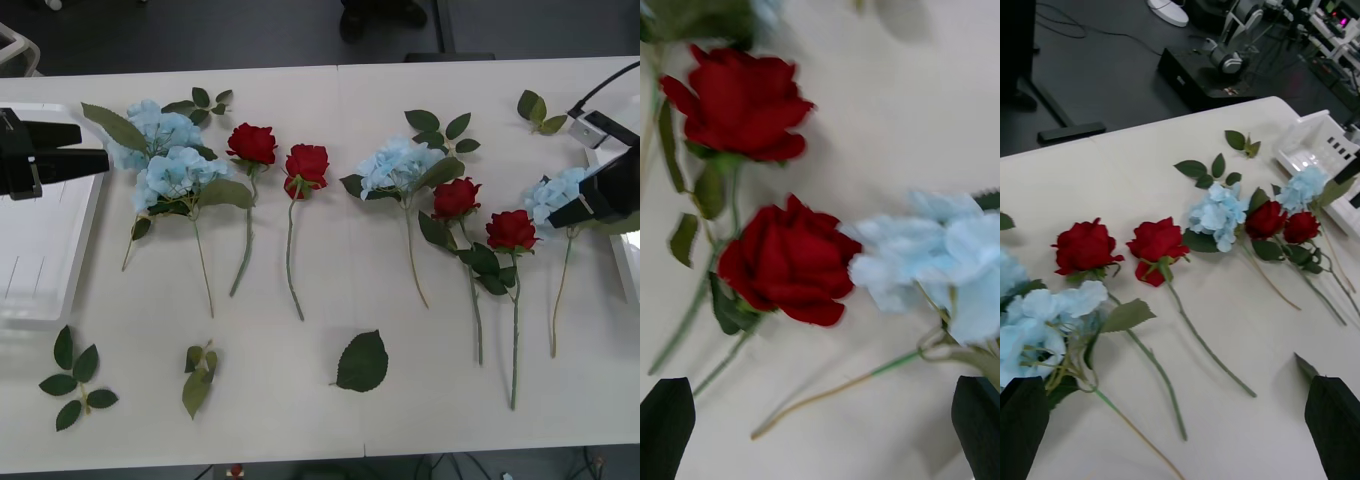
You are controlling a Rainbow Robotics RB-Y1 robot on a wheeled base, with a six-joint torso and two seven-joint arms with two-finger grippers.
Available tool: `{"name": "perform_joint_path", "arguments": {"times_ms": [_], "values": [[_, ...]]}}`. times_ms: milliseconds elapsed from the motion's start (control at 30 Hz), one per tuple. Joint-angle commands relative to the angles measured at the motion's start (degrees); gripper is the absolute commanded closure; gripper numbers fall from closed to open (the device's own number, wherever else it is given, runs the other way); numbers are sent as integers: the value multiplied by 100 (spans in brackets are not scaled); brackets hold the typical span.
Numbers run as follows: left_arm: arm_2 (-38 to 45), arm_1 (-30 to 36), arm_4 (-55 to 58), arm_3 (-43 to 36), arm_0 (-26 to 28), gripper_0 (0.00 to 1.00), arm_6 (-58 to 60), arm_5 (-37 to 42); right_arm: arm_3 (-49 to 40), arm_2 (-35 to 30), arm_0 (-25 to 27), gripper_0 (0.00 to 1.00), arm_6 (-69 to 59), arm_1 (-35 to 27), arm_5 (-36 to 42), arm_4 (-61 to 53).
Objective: Place the red flowers into the right box and the blue flowers into the left box. If a person shows an open palm, hand one flower to the person first, then continue sorting.
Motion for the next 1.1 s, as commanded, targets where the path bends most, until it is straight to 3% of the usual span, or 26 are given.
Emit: {"name": "perform_joint_path", "arguments": {"times_ms": [33, 500, 1100], "values": [[-342, 480, -295, 470, -692, 0, 147, -146, 586, 31, -58, 0, -263, -86, 70, 155], [-1537, 489, -1508, 2069, -2037, 0, 120, -621, 1351, 576, -58, 0, -483, 336, -607, 832], [-2750, -487, -3143, 3396, -3276, 0, 59, -929, 1359, 576, -58, 0, -1019, 1039, -686, 1649]]}}
